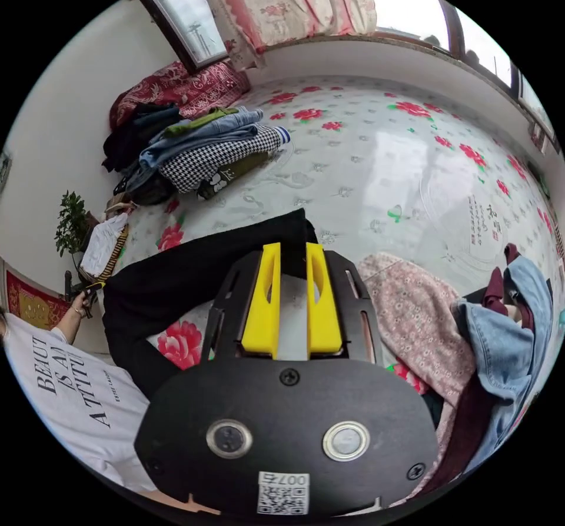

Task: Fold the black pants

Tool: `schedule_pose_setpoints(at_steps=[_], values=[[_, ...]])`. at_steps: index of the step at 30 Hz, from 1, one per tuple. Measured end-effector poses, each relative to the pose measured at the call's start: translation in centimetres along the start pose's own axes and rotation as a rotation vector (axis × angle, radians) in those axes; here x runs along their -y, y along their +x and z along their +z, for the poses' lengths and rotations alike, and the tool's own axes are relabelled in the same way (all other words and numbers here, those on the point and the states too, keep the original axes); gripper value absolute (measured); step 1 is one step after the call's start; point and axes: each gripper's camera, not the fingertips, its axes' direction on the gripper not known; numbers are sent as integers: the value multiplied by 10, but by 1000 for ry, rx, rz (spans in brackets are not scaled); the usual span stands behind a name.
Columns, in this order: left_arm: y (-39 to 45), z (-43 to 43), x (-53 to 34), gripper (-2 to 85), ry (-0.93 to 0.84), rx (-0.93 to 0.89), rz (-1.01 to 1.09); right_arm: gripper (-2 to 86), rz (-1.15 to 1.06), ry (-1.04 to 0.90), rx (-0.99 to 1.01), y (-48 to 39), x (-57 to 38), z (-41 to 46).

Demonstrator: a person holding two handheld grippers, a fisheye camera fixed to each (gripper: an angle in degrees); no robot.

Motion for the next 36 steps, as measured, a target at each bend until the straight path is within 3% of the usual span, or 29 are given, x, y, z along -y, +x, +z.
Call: schedule_pose_setpoints(at_steps=[6,11,15,19,20,22,27,32,36], values=[[5,-9,-7,45,-36,54,21,60,-25,-103,-65,-14,-14,23],[26,-37,-23,107,-35,194,180,64,-217,-270,-165,-37,-4,56],[42,-26,-18,110,-29,228,318,58,-182,-341,-147,-34,10,86],[54,39,6,92,-225,262,394,22,-71,-470,-56,-31,14,119],[57,57,9,71,-298,263,412,13,-81,-419,-64,-37,16,110],[59,52,13,10,-267,228,432,5,-91,-329,-40,-46,21,86],[53,23,15,-7,-243,195,364,-1,-118,-6,57,-73,36,-23],[37,-66,-23,-9,-16,35,294,-1,-234,316,96,-117,-7,-160],[30,-130,-79,-9,133,-68,359,-2,-233,340,44,-120,-88,-208]])
